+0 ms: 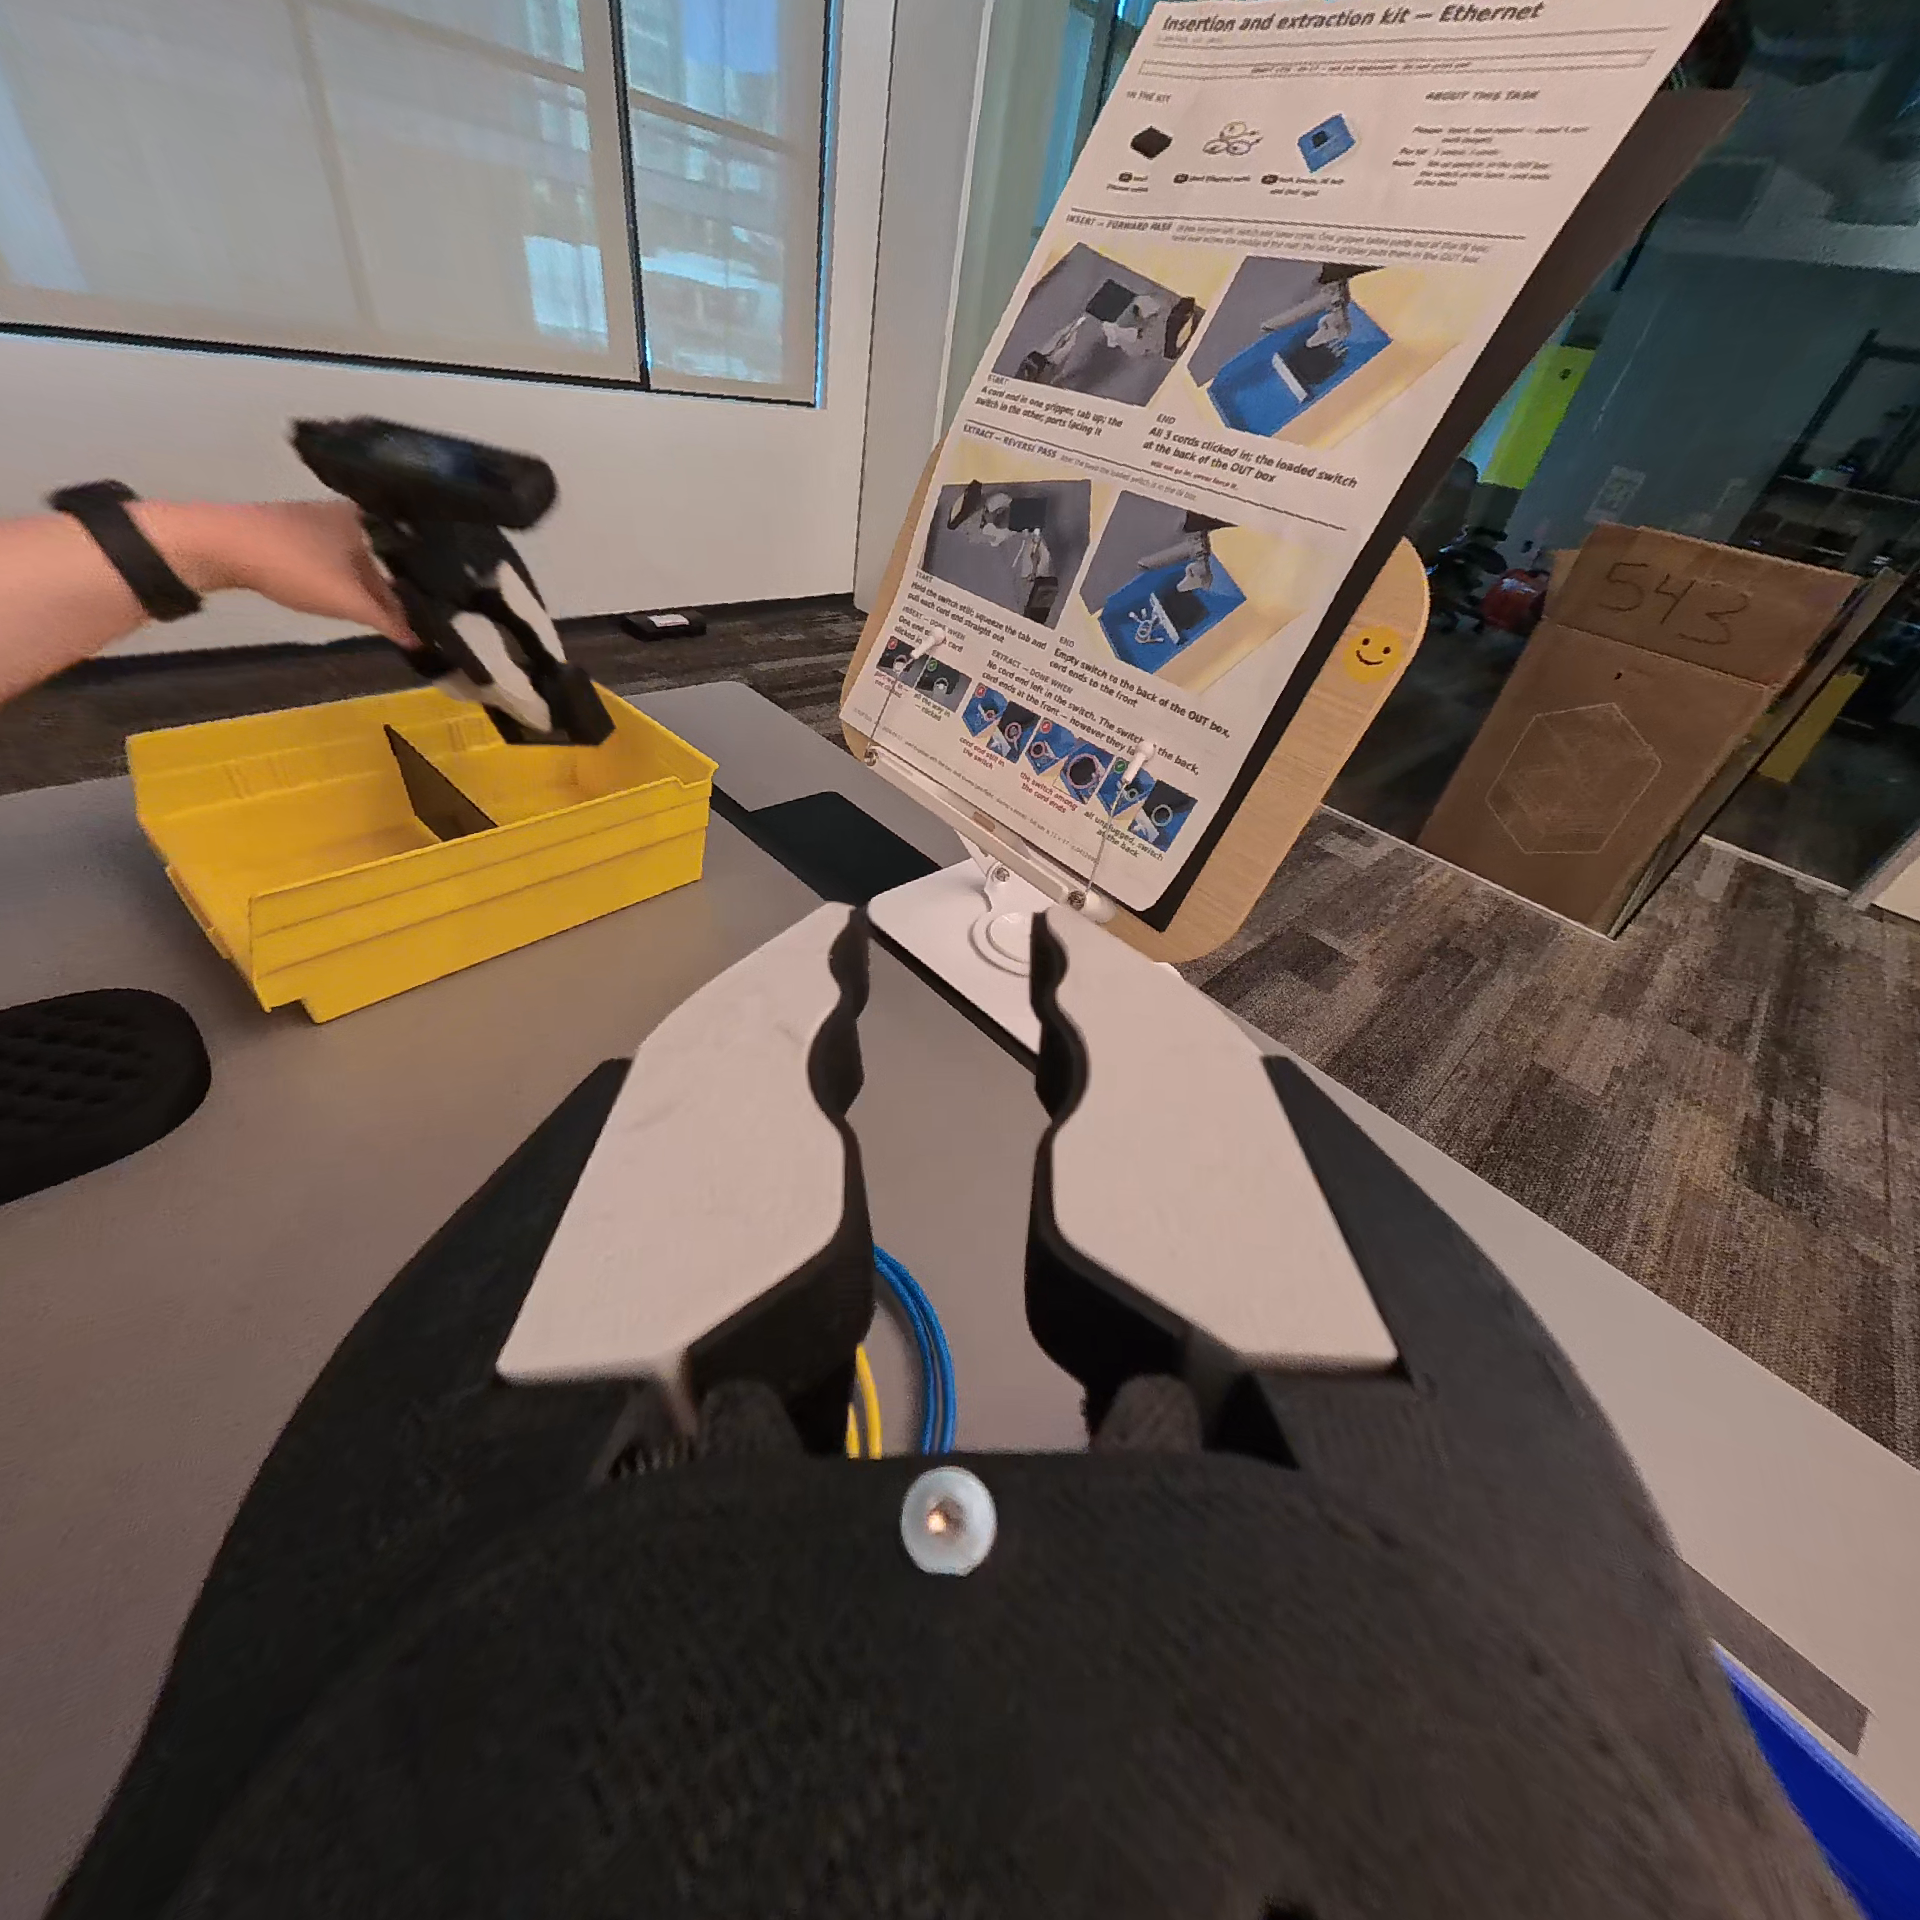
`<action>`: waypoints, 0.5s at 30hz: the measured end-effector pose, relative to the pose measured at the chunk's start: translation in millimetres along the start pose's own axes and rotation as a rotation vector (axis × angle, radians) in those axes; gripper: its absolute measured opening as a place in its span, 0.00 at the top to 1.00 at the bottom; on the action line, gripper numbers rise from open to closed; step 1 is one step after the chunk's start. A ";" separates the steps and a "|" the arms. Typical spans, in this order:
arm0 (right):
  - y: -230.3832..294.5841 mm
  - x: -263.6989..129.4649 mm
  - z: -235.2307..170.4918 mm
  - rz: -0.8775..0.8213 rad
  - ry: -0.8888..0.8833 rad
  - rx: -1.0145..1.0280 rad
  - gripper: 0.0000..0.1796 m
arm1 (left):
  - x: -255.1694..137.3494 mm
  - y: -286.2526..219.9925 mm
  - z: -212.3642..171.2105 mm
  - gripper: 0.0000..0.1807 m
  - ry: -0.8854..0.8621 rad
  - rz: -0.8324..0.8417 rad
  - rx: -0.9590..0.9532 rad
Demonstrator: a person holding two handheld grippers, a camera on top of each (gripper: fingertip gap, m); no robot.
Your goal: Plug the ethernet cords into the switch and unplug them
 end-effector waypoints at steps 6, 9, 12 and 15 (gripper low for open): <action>5.5 7.2 0.1 0.029 0.018 0.002 0.83 | -81.1 -102.6 75.0 0.84 -0.191 -0.037 0.045; 11.8 13.5 -2.1 0.046 0.069 -0.032 0.83 | -69.2 -162.0 105.3 0.85 -0.188 -0.068 0.118; 14.8 19.5 -7.2 0.060 0.121 -0.044 0.83 | -37.3 -202.9 120.4 0.85 -0.092 -0.110 0.171; 16.3 26.4 -14.4 0.088 0.179 -0.043 0.83 | 1.3 -221.1 123.7 0.85 0.055 -0.121 0.161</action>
Point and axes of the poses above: each gripper's, where its closed fingertips meet, x out along the fingers, z out of its top, y = z × x across the jaws, the point moved 8 cm from there along -x, back along the fingers, and after that the axes turned 7 degrees about y, right-handed, at the moved point
